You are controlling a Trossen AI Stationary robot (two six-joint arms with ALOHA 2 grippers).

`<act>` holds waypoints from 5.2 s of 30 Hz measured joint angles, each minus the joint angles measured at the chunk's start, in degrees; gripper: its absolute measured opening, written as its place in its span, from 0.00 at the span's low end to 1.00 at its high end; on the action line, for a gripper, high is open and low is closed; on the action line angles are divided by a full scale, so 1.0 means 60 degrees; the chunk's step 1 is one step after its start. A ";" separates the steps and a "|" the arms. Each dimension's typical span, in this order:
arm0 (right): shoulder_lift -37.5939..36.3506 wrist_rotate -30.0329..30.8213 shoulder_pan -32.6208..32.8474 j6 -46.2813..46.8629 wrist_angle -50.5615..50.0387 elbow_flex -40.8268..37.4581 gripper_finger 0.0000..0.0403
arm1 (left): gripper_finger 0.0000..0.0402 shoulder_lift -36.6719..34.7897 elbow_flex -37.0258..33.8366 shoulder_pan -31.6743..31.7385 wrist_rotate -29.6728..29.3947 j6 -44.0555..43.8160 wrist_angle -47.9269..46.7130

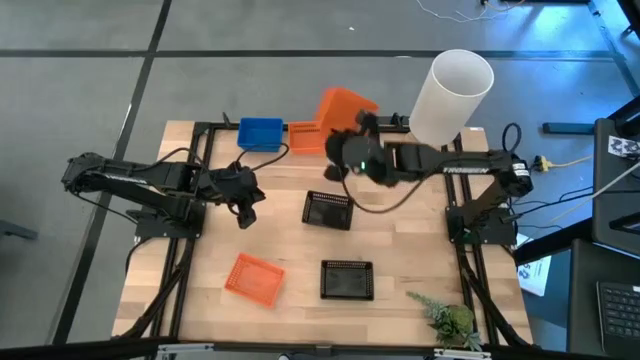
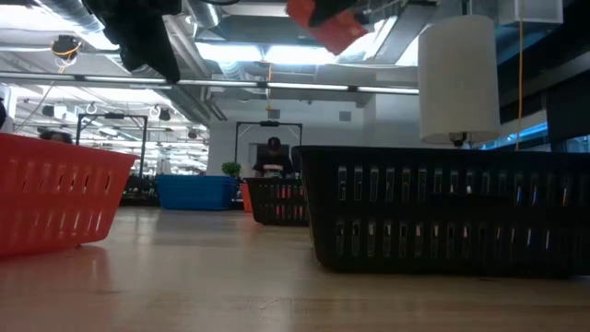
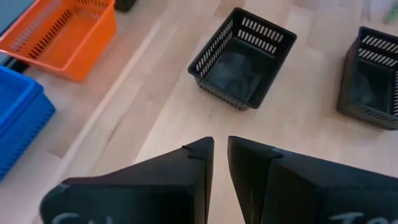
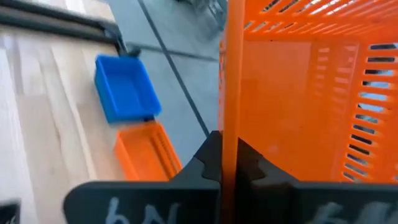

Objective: Stack baskets by color
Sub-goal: Stack the middle orange bin on the top orange bin, then stack the bottom orange bin on the stacked orange bins

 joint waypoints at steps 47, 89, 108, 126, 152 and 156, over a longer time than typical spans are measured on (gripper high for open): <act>0.6420 -0.7412 -0.4505 -0.3803 -0.3141 0.5555 0.00 | 0.10 0.0000 0.0000 0.0001 -0.0759 0.0011 0.0004; 0.6652 -0.7098 -0.3973 -0.2842 -0.3461 0.4779 0.09 | 0.10 0.0000 0.0000 0.0000 -0.0770 -0.0017 0.0007; 0.6651 -0.7080 -0.3681 -0.2772 -0.3462 0.5620 0.28 | 0.10 0.0000 0.0000 0.0001 -0.0770 -0.0018 0.0007; 0.6190 -0.7027 -0.2520 0.3605 -1.0523 0.6551 0.28 | 0.10 0.0000 0.0000 0.0003 -0.0766 -0.0039 0.0000; -0.0140 -0.7612 0.1016 0.6747 -0.7426 -0.2953 0.28 | 0.10 0.0488 0.0015 -0.0149 0.2415 -0.0422 -0.0218; -0.0885 -0.7600 0.1489 0.7500 -0.6263 -0.4091 0.28 | 0.10 0.1282 0.0015 -0.0787 0.2844 -0.0401 -0.0373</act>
